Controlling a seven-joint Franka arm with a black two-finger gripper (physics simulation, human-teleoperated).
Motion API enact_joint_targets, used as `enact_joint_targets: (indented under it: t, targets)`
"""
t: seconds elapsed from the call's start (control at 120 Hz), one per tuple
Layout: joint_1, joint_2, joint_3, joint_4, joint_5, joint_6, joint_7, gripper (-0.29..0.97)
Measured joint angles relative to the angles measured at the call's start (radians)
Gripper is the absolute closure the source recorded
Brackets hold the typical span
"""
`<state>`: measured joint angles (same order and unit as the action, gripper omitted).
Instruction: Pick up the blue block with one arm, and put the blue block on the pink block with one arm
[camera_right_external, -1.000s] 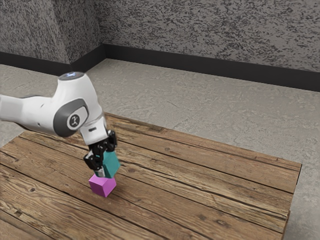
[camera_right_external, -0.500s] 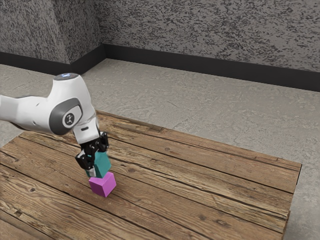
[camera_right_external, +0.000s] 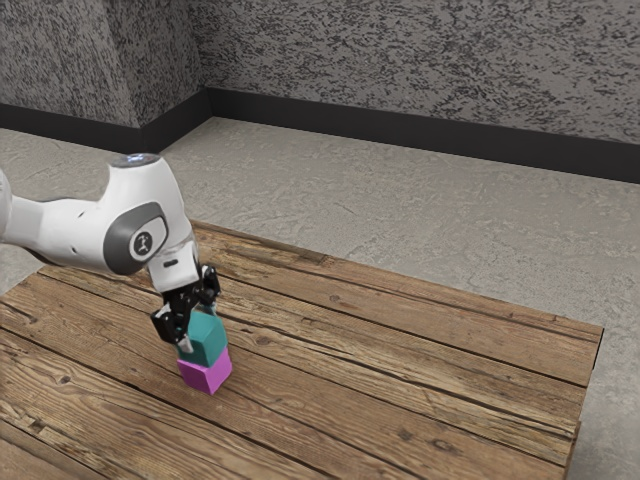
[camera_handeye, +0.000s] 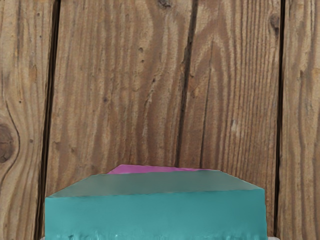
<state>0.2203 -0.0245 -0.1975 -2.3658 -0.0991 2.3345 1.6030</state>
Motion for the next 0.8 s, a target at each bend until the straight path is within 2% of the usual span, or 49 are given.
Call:
enact_joint_targets:
  t: [0.2,0.258,0.333,0.417,0.458,0.525,0.583,0.675,0.8]
  targets:
    - [-0.002,-0.013,0.013,-0.001,-0.001,-0.007,0.009,0.08]
    - [0.006,-0.069,0.013,-0.001,-0.005,-0.033,0.011,0.06]
    - [0.01,-0.215,0.014,0.009,-0.034,-0.115,0.013,0.04]
    - [0.004,-0.29,0.026,0.159,-0.065,-0.253,-0.009,0.03]
    - [0.001,-0.285,0.035,0.265,-0.061,-0.326,-0.051,0.02]
    - [-0.008,-0.253,0.041,0.431,-0.015,-0.457,-0.173,0.02]
    - [-0.075,-0.209,0.046,0.547,0.057,-0.556,-0.289,0.01]
    - [-0.108,-0.185,0.099,0.597,0.103,-0.645,-0.449,0.01]
    - [-0.113,-0.18,0.137,0.612,0.09,-0.719,-0.629,0.0]
